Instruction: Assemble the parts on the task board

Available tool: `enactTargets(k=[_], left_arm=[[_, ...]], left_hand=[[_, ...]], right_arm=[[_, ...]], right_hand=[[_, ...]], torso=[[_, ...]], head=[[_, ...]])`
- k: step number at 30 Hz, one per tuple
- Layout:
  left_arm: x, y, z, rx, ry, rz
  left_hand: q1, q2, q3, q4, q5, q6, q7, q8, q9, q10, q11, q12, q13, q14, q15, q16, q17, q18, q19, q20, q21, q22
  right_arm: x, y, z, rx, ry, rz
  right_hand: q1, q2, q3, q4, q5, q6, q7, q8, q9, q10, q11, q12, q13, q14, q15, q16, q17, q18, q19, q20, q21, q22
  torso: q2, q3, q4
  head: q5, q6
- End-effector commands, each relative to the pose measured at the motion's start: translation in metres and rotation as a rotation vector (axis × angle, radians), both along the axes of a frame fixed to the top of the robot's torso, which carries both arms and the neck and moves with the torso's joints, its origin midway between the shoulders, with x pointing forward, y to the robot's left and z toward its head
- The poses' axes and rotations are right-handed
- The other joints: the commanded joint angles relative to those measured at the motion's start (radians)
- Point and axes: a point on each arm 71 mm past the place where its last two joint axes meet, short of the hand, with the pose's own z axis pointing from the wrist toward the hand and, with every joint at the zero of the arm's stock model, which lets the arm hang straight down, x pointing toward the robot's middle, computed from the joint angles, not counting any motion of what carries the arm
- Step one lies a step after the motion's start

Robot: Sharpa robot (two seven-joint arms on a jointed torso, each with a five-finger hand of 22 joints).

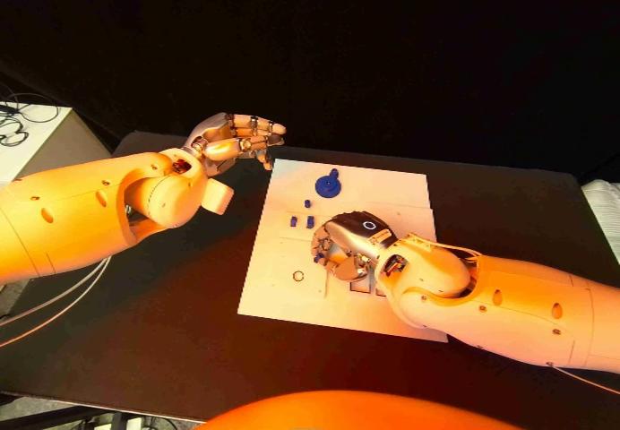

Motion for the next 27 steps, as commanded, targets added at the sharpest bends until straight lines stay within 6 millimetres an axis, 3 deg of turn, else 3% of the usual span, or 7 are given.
enactTargets(k=[1, 17, 22, 24, 27], left_arm=[[-0.0001, -0.0015, 0.0007, -0.007, 0.000, -0.007], [-0.0004, -0.0013, 0.0006, -0.006, 0.003, -0.007], [-0.0004, -0.0012, 0.0006, -0.006, 0.004, -0.007], [-0.0004, -0.0010, 0.0005, -0.005, 0.005, -0.007], [-0.0004, -0.0010, 0.0004, -0.004, 0.006, -0.007]], left_hand=[[-0.007, 0.000, -0.004, 0.000, 0.001, -0.006, -0.003, 0.003, -0.001, -0.005, -0.001, -0.004, -0.001, -0.005, 0.001, -0.006, -0.002, 0.016, 0.008, -0.002, -0.004, -0.001], [-0.007, 0.000, -0.004, 0.001, 0.001, -0.006, -0.003, 0.004, -0.001, -0.006, -0.001, -0.004, -0.002, -0.006, 0.001, -0.006, -0.001, 0.016, 0.009, -0.002, -0.006, -0.002], [-0.007, 0.000, -0.004, 0.001, 0.001, -0.006, -0.003, 0.004, -0.001, -0.006, -0.001, -0.004, -0.002, -0.006, 0.001, -0.006, -0.001, 0.016, 0.009, -0.002, -0.006, -0.002], [-0.007, 0.000, -0.004, 0.001, 0.001, -0.006, -0.003, 0.004, -0.001, -0.006, -0.001, -0.004, -0.002, -0.006, 0.001, -0.006, -0.001, 0.016, 0.009, -0.002, -0.006, -0.002], [-0.007, 0.000, -0.005, 0.001, 0.001, -0.007, -0.003, 0.005, -0.001, -0.009, 0.000, -0.004, -0.002, -0.006, 0.001, -0.006, -0.001, 0.016, 0.010, -0.002, -0.007, -0.003]], right_arm=[[-0.0026, 0.0020, -0.0054, -0.046, 0.013, 0.014], [-0.0065, 0.0053, -0.0118, -0.082, 0.049, 0.059], [-0.0061, 0.0050, -0.0126, -0.079, 0.049, 0.058], [-0.0058, 0.0046, -0.0123, -0.070, 0.045, 0.055], [-0.0055, 0.0039, -0.0114, -0.057, 0.038, 0.051]], right_hand=[[0.004, 0.018, 0.004, 0.000, 0.001, 0.003, 0.001, 0.006, 0.003, 0.026, -0.018, 0.003, 0.001, 0.030, -0.007, -0.005, -0.003, -0.006, -0.001, -0.001, -0.001, -0.002], [-0.030, -0.004, -0.022, 0.006, 0.010, -0.011, -0.003, 0.008, 0.021, 0.005, -0.016, 0.001, -0.001, 0.024, -0.003, -0.015, -0.022, -0.001, -0.014, 0.003, -0.019, -0.018], [-0.054, -0.037, -0.028, 0.021, -0.011, -0.075, 0.026, -0.039, 0.008, -0.083, 0.015, 0.001, -0.019, 0.004, 0.022, -0.031, -0.050, 0.013, -0.054, 0.022, -0.087, -0.084], [-0.058, -0.055, -0.042, 0.026, -0.026, -0.112, 0.037, -0.066, -0.001, -0.153, 0.031, 0.004, -0.033, -0.032, 0.037, -0.077, -0.116, 0.027, -0.094, 0.037, -0.153, -0.149], [-0.043, -0.058, -0.066, 0.027, -0.031, -0.128, 0.041, -0.081, -0.006, -0.206, 0.039, 0.015, -0.037, -0.073, 0.046, -0.114, -0.176, 0.042, -0.134, 0.047, -0.217, -0.207]], torso=[[-0.001, 0.0003, -0.0005], [0.000, -0.0003, -0.0003], [-0.001, 0.0000, -0.0005], [-0.001, 0.0002, -0.0006], [-0.001, 0.0005, -0.0007]], head=[[0.000, -0.002], [-0.001, -0.004], [-0.001, -0.005], [-0.001, -0.005], [-0.001, -0.002]])
